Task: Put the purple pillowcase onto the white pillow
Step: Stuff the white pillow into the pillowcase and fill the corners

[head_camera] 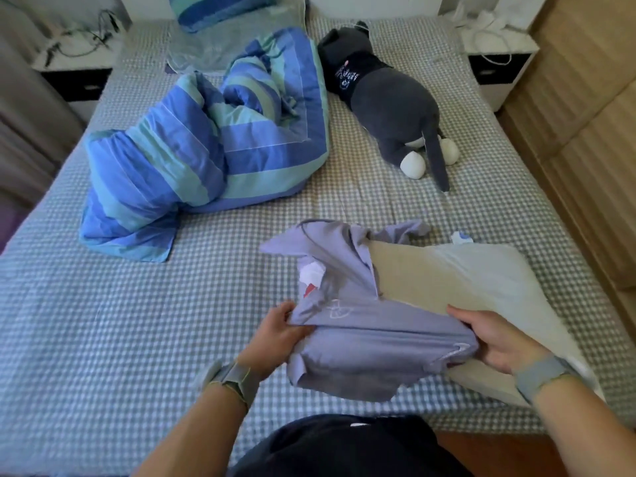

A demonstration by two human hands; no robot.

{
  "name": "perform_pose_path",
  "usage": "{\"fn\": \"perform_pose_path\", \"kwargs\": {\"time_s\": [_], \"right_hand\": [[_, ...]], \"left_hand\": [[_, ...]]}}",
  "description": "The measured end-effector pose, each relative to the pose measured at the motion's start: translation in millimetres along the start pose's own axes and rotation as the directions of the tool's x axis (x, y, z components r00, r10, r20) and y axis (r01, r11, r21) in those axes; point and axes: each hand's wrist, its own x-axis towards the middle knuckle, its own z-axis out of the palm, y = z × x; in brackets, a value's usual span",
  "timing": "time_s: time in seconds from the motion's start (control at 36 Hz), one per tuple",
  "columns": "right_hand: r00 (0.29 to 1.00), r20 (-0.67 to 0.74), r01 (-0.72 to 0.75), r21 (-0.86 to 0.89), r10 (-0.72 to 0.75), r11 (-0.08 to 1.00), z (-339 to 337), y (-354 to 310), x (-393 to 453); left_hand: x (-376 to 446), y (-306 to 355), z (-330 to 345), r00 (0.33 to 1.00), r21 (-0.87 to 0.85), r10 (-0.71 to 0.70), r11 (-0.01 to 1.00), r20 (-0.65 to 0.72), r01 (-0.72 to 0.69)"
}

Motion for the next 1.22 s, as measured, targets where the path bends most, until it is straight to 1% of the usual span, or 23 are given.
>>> {"fn": "perform_pose_path", "kwargs": {"time_s": [0.06, 0.14, 0.19, 0.28, 0.31, 0.36, 0.44, 0.53, 0.58, 0.64, 0.69, 0.75, 0.81, 0.83, 0.86, 0.89, 0.92, 0.97, 1.0, 1.03, 1.08, 1.17, 1.22], "right_hand": [[0.998, 0.054, 0.033, -0.127, -0.026, 0.991, 16, 18, -6], [0.979, 0.197, -0.005, -0.211, 0.048, 0.978, 71, 64, -10], [0.963, 0.268, 0.082, -0.352, 0.016, 0.932, 106, 87, -8], [0.919, 0.388, 0.309, -0.613, -0.063, 0.727, 129, 93, -2], [0.913, 0.394, 0.364, -0.676, -0.103, 0.64, 130, 94, 1], [0.93, 0.331, 0.359, -0.723, -0.159, 0.591, 122, 97, 3], [0.949, 0.158, 0.3, -0.717, -0.273, 0.63, 89, 88, 5], [0.943, 0.024, 0.256, -0.691, -0.332, 0.676, 36, 58, 17], [0.943, -0.02, 0.219, -0.717, -0.333, 0.662, 23, 36, 24], [0.936, -0.058, 0.213, -0.692, -0.347, 0.69, 38, 27, 31], [0.919, -0.104, 0.249, -0.594, -0.38, 0.765, 69, 27, 32], [0.937, -0.02, 0.287, -0.528, -0.35, 0.8, 106, 33, 31], [0.95, 0.199, 0.312, -0.578, -0.241, 0.754, 139, 42, 27], [0.95, 0.25, 0.309, -0.648, -0.188, 0.696, 143, 49, 28], [0.946, 0.278, 0.321, -0.709, -0.168, 0.628, 151, 51, 47], [0.962, 0.175, 0.268, -0.76, -0.211, 0.591, 142, 50, 56], [0.964, 0.022, 0.184, -0.774, -0.265, 0.606, 129, 50, 65], [0.945, -0.169, 0.053, -0.762, -0.278, 0.645, 113, 44, 92], [0.954, -0.175, 0.018, -0.775, -0.243, 0.631, 109, 41, 93], [0.975, -0.112, 0.02, -0.818, -0.193, 0.575, 122, 35, 115], [0.986, -0.078, 0.023, -0.809, -0.146, 0.587, 129, 32, 120], [0.993, -0.009, 0.075, -0.698, -0.114, 0.713, 154, 10, 167], [0.996, -0.028, 0.058, -0.496, -0.083, 0.866, 164, -14, 187]], "left_hand": [[11, 4, -14, 0.998, 0.049, -0.001, 0.999, -0.065, 0.004], [37, 3, -35, 0.978, 0.055, -0.056, 0.996, -0.201, 0.069], [53, 0, -42, 0.954, 0.003, -0.125, 0.991, -0.274, 0.131], [67, -2, -42, 0.911, -0.1, -0.244, 0.97, -0.333, 0.223], [68, 0, -41, 0.901, -0.072, -0.254, 0.967, -0.353, 0.245], [73, 0, -40, 0.901, 0.086, -0.208, 0.962, -0.381, 0.259], [75, -4, -50, 0.917, 0.354, -0.087, 0.905, -0.389, 0.236], [70, -24, -62, 0.916, 0.432, -0.101, 0.858, -0.387, 0.277], [60, -40, -60, 0.904, 0.452, -0.132, 0.831, -0.406, 0.324], [53, -55, -52, 0.903, 0.489, -0.136, 0.802, -0.408, 0.342], [48, -72, -49, 0.899, 0.49, -0.124, 0.803, -0.42, 0.34], [46, -83, -54, 0.915, 0.505, -0.13, 0.8, -0.382, 0.325], [43, -93, -60, 0.922, 0.536, -0.167, 0.772, -0.35, 0.343], [43, -97, -60, 0.924, 0.566, -0.19, 0.744, -0.33, 0.355], [40, -113, -68, 0.899, 0.573, -0.244, 0.702, -0.364, 0.422], [37, -116, -63, 0.897, 0.608, -0.258, 0.664, -0.359, 0.434], [35, -118, -56, 0.893, 0.631, -0.285, 0.634, -0.349, 0.448], [34, -120, -42, 0.873, 0.615, -0.35, 0.62, -0.34, 0.487], [37, -116, -36, 0.867, 0.632, -0.38, 0.595, -0.324, 0.497], [44, -121, -41, 0.833, 0.604, -0.419, 0.576, -0.361, 0.551], [52, -109, -36, 0.832, 0.577, -0.452, 0.603, -0.323, 0.551], [81, -100, -43, 0.812, 0.282, -0.485, 0.77, -0.323, 0.572], [98, -89, -44, 0.811, 0.129, -0.47, 0.833, -0.347, 0.538]]}}
